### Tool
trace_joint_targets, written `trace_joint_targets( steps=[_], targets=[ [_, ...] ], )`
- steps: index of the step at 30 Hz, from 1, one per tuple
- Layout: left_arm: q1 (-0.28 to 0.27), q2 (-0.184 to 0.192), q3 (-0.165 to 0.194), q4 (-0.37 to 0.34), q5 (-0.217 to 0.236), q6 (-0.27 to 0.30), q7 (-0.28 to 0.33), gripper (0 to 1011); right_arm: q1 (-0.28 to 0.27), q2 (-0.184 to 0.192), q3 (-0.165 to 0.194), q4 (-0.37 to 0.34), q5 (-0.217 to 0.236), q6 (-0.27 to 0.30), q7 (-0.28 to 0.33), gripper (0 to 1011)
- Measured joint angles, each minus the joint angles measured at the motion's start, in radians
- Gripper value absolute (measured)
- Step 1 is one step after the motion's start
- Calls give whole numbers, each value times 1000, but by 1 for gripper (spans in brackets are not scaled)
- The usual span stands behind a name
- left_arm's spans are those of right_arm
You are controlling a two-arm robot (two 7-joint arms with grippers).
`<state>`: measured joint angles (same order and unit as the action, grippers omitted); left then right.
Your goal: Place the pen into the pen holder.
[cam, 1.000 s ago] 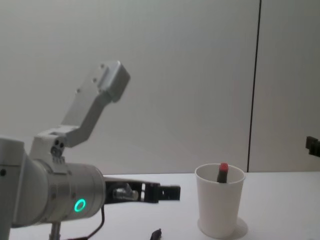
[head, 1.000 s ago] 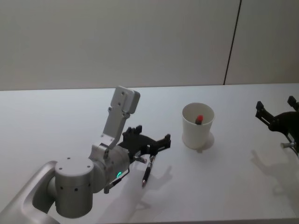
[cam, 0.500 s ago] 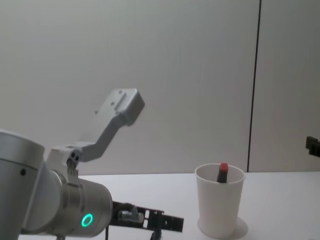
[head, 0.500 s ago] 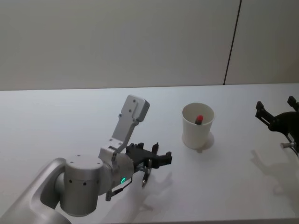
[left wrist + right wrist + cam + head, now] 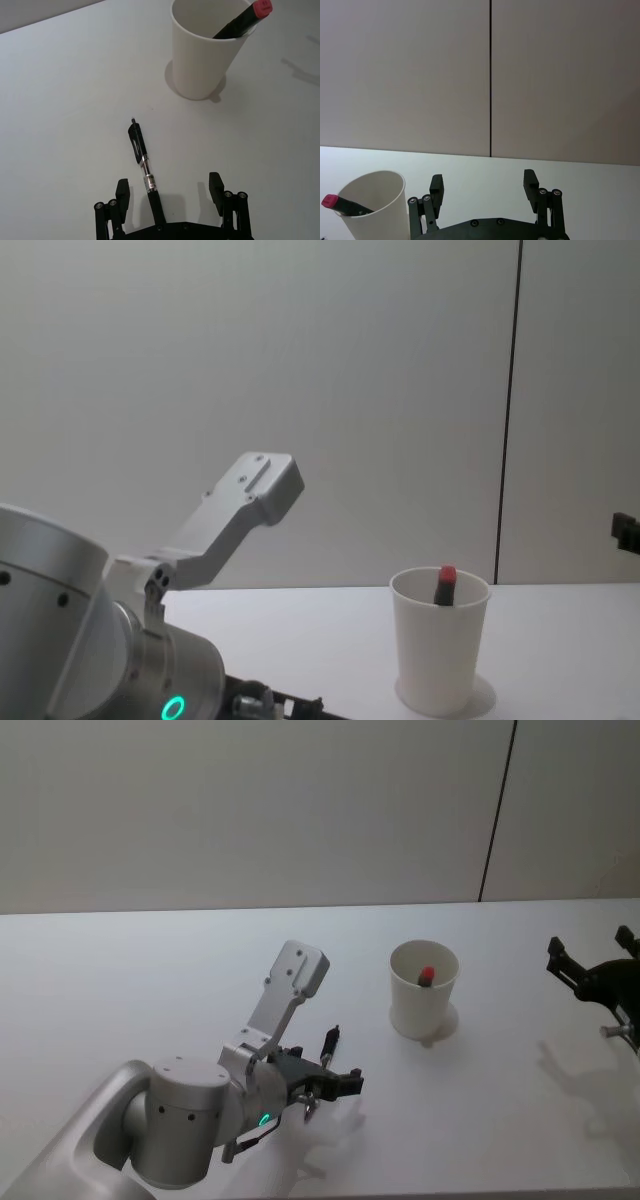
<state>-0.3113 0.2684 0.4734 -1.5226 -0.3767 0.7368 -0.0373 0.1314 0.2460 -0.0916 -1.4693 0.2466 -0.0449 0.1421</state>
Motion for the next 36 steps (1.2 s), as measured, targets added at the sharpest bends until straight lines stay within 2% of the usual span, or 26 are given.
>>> trace_joint_targets(
  steps=[32, 36],
  targets=[
    [-11, -26, 16, 59, 96, 38, -6, 1010, 0, 0, 0, 0, 0, 0, 0, 1002],
    [-11, -28, 17, 64, 105, 38, -7, 929, 0, 0, 0, 0, 0, 0, 0, 1002]
  ],
)
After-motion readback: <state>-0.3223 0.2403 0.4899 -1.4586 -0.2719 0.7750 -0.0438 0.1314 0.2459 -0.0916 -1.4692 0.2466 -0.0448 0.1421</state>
